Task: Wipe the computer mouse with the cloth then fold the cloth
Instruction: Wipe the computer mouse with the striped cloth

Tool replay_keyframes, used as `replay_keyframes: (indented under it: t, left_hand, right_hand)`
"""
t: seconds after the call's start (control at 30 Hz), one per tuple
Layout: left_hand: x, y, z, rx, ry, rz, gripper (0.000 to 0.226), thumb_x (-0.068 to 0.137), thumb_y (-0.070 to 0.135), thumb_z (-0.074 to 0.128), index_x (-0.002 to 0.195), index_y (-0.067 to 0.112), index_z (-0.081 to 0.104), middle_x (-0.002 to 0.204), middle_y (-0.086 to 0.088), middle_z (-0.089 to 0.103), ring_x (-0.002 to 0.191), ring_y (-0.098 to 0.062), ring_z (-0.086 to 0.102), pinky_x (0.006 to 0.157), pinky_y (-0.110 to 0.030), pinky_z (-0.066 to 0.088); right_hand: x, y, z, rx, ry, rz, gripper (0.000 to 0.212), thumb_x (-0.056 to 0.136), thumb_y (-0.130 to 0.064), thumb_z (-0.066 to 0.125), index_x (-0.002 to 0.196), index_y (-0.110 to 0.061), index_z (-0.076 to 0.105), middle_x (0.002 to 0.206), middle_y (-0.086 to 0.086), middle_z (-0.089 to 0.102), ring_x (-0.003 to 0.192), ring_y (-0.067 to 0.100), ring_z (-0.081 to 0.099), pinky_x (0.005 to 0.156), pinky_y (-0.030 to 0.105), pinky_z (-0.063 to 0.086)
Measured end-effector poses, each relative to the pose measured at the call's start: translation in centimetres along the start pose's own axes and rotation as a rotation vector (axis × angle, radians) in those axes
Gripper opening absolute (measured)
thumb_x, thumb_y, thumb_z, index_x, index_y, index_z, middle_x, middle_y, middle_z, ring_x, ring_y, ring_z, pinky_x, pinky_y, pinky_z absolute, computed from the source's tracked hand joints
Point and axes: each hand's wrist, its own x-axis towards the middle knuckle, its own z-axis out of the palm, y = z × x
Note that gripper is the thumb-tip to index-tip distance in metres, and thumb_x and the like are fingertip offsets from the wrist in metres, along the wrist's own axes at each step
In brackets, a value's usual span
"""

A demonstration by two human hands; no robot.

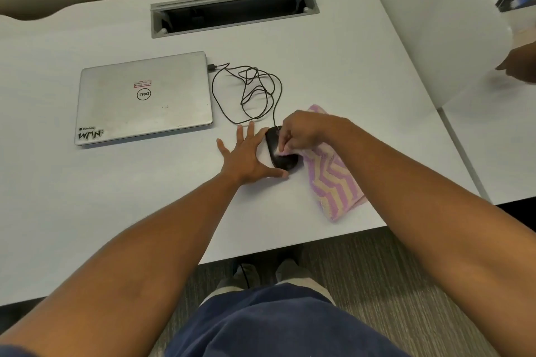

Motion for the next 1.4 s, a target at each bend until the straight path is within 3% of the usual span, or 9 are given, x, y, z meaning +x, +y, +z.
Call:
replay_keyframes:
  t: [0.2,0.33,0.5,0.67,0.83,1.0,1.1,1.2,1.4]
  left_hand:
    - [0.1,0.0,0.1,-0.008,-0.009,-0.003,0.132,0.052,0.087,0.072,0.158,0.043,0.007,0.169,0.006,-0.009,0.153,-0.018,-0.020,0.111,-0.069,-0.020]
    - [0.1,-0.1,0.1,-0.011,-0.008,0.000,0.133,0.051,0.088,0.070,0.159,0.043,0.005,0.169,0.006,-0.009,0.153,-0.018,-0.020,0.111,-0.069,-0.019]
    - [0.1,-0.1,0.0,-0.015,-0.012,-0.001,0.131,0.053,0.087,0.071,0.158,0.044,0.006,0.169,0.006,-0.009,0.153,-0.018,-0.020,0.111,-0.069,-0.019]
    - [0.1,0.0,-0.1,-0.006,-0.017,-0.007,0.133,0.052,0.087,0.071,0.159,0.043,0.005,0.169,0.005,-0.009,0.153,-0.019,-0.020,0.111,-0.069,-0.019]
    - [0.0,0.1,-0.1,-0.014,-0.023,-0.006,0.131,0.052,0.086,0.072,0.158,0.046,0.005,0.169,0.006,-0.010,0.152,-0.018,-0.021,0.111,-0.069,-0.020]
    - [0.0,0.2,-0.4,0.000,-0.037,-0.010,0.133,0.052,0.086,0.073,0.158,0.045,0.004,0.169,0.004,-0.011,0.152,-0.020,-0.021,0.111,-0.070,-0.019]
    - [0.0,0.2,-0.4,-0.009,-0.035,-0.005,0.133,0.053,0.085,0.073,0.158,0.044,0.003,0.168,0.005,-0.010,0.153,-0.019,-0.021,0.110,-0.070,-0.019]
    - [-0.1,0.2,-0.3,-0.031,-0.029,-0.006,0.130,0.053,0.084,0.075,0.158,0.044,0.010,0.169,0.005,-0.009,0.152,-0.018,-0.021,0.111,-0.069,-0.020]
    - [-0.1,0.3,-0.4,-0.030,-0.026,0.002,0.129,0.051,0.085,0.074,0.156,0.050,0.008,0.169,0.006,-0.009,0.152,-0.018,-0.022,0.111,-0.069,-0.019]
  right_hand:
    - [2.1,1.3,0.1,0.245,0.257,0.104,0.017,0.085,-0.023,0.071,0.100,-0.016,0.075,0.102,0.000,0.067,0.095,0.012,0.060,0.075,0.024,0.043]
    - [3.7,-0.2,0.2,0.199,0.248,0.083,0.017,0.085,-0.023,0.072,0.098,-0.013,0.077,0.103,0.004,0.070,0.093,0.014,0.063,0.075,0.025,0.048]
    - [3.4,-0.2,-0.4,0.145,0.193,0.071,0.020,0.083,-0.031,0.074,0.096,-0.017,0.077,0.094,-0.004,0.068,0.085,0.006,0.058,0.059,0.014,0.039]
    - [3.8,-0.6,0.6,0.010,0.291,0.113,0.019,0.089,-0.021,0.067,0.105,-0.013,0.074,0.111,0.005,0.068,0.103,0.020,0.062,0.083,0.028,0.049]
    - [2.7,-0.1,-0.1,0.162,0.197,0.061,0.017,0.082,-0.028,0.076,0.095,-0.018,0.078,0.097,-0.004,0.068,0.088,0.007,0.059,0.065,0.015,0.042]
    - [3.5,0.1,0.3,0.098,0.341,0.187,0.020,0.085,-0.029,0.073,0.099,-0.015,0.075,0.105,0.005,0.070,0.098,0.020,0.064,0.087,0.035,0.054]
    - [4.0,-0.8,0.9,0.183,0.390,0.149,0.017,0.083,-0.029,0.074,0.093,-0.015,0.075,0.101,0.004,0.071,0.096,0.020,0.065,0.083,0.034,0.054]
    - [3.2,-0.7,0.8,0.271,0.311,0.057,0.013,0.077,-0.025,0.079,0.087,-0.017,0.076,0.092,-0.002,0.072,0.087,0.011,0.066,0.066,0.016,0.047]
    - [0.9,-0.1,0.6,0.259,0.101,-0.049,0.014,0.068,-0.031,0.085,0.080,-0.030,0.079,0.084,-0.014,0.073,0.083,0.000,0.066,0.068,0.013,0.047]
